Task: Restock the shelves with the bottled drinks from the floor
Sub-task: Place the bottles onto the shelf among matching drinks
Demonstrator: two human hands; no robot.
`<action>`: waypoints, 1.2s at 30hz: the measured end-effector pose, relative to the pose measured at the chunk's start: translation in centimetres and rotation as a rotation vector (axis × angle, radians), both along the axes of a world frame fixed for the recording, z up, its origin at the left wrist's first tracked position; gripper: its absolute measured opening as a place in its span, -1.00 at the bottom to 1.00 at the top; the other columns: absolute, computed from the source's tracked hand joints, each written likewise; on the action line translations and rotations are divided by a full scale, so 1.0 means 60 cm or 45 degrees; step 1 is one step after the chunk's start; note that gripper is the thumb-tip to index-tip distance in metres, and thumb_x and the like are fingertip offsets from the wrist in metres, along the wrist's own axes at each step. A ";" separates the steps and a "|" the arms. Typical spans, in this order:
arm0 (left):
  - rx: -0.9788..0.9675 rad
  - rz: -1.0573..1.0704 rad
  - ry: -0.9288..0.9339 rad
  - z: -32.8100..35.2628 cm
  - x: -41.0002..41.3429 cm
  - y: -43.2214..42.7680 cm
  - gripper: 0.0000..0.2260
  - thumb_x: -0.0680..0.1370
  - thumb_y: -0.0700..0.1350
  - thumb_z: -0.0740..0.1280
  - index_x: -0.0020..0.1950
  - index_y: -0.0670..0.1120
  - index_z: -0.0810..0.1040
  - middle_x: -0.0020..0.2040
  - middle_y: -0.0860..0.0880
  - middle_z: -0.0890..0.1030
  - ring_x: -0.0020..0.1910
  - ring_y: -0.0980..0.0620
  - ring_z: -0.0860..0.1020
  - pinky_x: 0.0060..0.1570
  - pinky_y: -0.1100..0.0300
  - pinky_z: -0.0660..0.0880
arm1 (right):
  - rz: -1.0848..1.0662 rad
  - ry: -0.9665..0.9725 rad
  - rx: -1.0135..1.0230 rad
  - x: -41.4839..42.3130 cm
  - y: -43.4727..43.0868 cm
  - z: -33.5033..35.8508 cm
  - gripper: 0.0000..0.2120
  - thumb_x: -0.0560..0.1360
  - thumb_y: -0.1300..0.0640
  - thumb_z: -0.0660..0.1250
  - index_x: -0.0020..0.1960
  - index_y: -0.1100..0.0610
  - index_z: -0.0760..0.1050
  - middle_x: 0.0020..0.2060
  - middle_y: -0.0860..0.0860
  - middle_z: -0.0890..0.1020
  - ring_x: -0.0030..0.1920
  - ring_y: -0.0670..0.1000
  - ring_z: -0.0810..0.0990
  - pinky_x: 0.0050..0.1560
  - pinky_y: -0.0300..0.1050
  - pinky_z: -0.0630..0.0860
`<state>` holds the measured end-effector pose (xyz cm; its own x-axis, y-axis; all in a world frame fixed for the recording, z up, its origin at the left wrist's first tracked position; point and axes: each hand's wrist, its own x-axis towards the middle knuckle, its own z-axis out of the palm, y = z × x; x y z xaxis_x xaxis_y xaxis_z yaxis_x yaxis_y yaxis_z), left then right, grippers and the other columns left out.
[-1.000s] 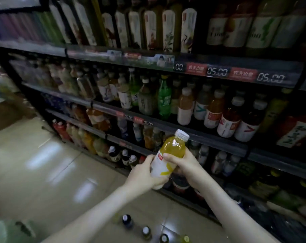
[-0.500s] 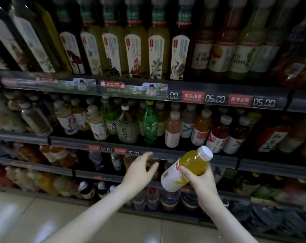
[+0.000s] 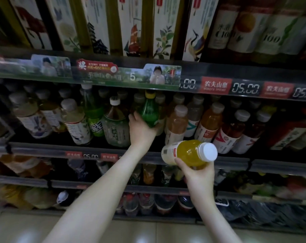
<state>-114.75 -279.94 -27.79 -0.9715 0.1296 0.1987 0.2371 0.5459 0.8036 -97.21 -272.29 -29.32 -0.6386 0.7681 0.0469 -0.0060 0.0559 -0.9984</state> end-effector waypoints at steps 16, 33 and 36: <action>0.774 0.218 0.250 0.033 0.107 -0.174 -0.38 0.38 -0.10 0.55 0.31 -0.15 0.31 0.24 -0.09 0.45 0.21 0.18 0.46 0.20 0.44 0.33 | 0.018 0.029 0.031 -0.124 -0.049 -0.023 -0.29 0.33 0.21 0.56 0.37 -0.01 0.30 0.20 -0.09 0.52 0.22 -0.09 0.50 0.31 -0.16 0.38; 0.455 -0.161 -0.292 0.021 0.117 -0.253 -0.47 0.31 -0.06 0.58 0.20 0.09 0.45 0.18 0.01 0.54 0.14 0.07 0.54 0.13 0.08 0.51 | 0.037 -0.434 0.724 -0.179 -0.056 0.011 -0.22 0.44 0.02 0.44 0.51 0.18 0.13 0.33 0.17 0.36 0.38 0.19 0.29 0.39 0.14 0.26; 0.393 -0.296 -0.365 0.031 0.137 -0.228 -0.51 0.26 -0.02 0.59 0.11 0.14 0.47 0.13 0.04 0.58 0.10 0.08 0.56 0.08 0.13 0.50 | 0.552 -0.201 0.432 -0.079 -0.064 0.045 -0.37 0.48 -0.06 0.40 0.46 -0.02 0.23 0.21 -0.07 0.50 0.21 -0.18 0.48 0.18 -0.27 0.42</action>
<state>-106.51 -293.60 -25.90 -0.9450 0.3268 -0.0097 0.0699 0.2307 0.9705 -101.92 -276.15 -26.62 -0.9114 0.3926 0.1236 0.0477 0.3991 -0.9157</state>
